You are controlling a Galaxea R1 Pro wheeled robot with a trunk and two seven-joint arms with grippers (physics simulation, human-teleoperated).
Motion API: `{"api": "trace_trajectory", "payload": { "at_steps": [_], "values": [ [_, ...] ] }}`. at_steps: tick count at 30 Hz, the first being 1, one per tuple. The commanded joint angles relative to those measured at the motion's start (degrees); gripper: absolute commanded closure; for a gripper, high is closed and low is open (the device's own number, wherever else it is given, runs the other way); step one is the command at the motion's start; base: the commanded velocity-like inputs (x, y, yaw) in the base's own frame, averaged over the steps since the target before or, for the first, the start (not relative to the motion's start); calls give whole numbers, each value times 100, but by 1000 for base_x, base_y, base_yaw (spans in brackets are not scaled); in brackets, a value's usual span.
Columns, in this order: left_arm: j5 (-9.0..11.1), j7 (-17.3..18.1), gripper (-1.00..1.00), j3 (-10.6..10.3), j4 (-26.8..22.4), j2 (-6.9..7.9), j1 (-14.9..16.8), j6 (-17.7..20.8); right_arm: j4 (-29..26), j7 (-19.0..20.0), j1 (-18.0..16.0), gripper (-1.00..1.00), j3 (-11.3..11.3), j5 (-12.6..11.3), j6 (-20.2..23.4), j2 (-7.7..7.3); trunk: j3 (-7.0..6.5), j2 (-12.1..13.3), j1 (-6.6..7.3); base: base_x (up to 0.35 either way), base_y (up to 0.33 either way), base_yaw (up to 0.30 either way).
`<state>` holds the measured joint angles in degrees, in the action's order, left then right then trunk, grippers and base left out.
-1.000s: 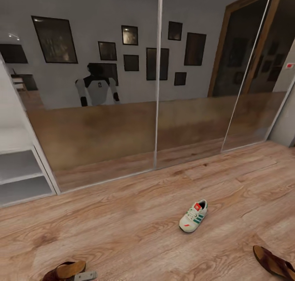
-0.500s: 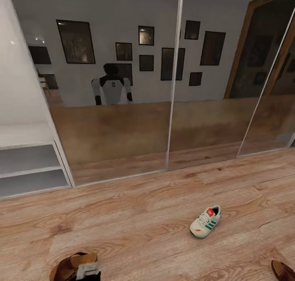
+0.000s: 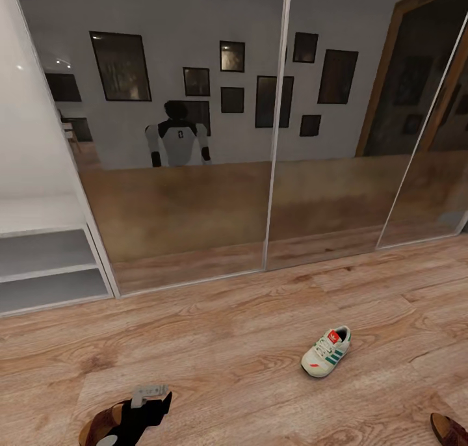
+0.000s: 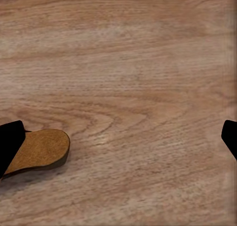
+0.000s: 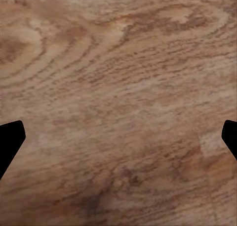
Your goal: Pick up the two gym shoes and the two sandals from the corridor floor and place them onto the hallstand (shoe rack) in the corridor, making sure they are on the rack and not on the floor. Arrange them so the two gym shoes are next to each other and the two sandals are next to each other.
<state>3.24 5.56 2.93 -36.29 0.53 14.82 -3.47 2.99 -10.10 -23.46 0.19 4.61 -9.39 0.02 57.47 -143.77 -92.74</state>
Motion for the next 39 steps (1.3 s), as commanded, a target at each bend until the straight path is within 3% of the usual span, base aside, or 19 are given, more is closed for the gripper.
{"api": "trace_trajectory", "payload": {
  "at_steps": [1, 10, 39],
  "values": [
    [34, 51, -100, 20, 5, 0, 3, -10, 26, -27, -10, -100, -1, 49, -34, -2, 5, -2, 1, 0, 0, 0],
    [28, 71, -100, 26, 15, 16, 3, -7, 26, -27, -9, -100, -1, 49, -35, -1, 5, -2, 1, 0, 0, 78],
    [27, 68, -100, 24, 34, 18, 3, 0, 26, -27, -9, -100, 1, 49, -29, 6, 5, -2, 1, 0, 0, 292]
  ]
}}
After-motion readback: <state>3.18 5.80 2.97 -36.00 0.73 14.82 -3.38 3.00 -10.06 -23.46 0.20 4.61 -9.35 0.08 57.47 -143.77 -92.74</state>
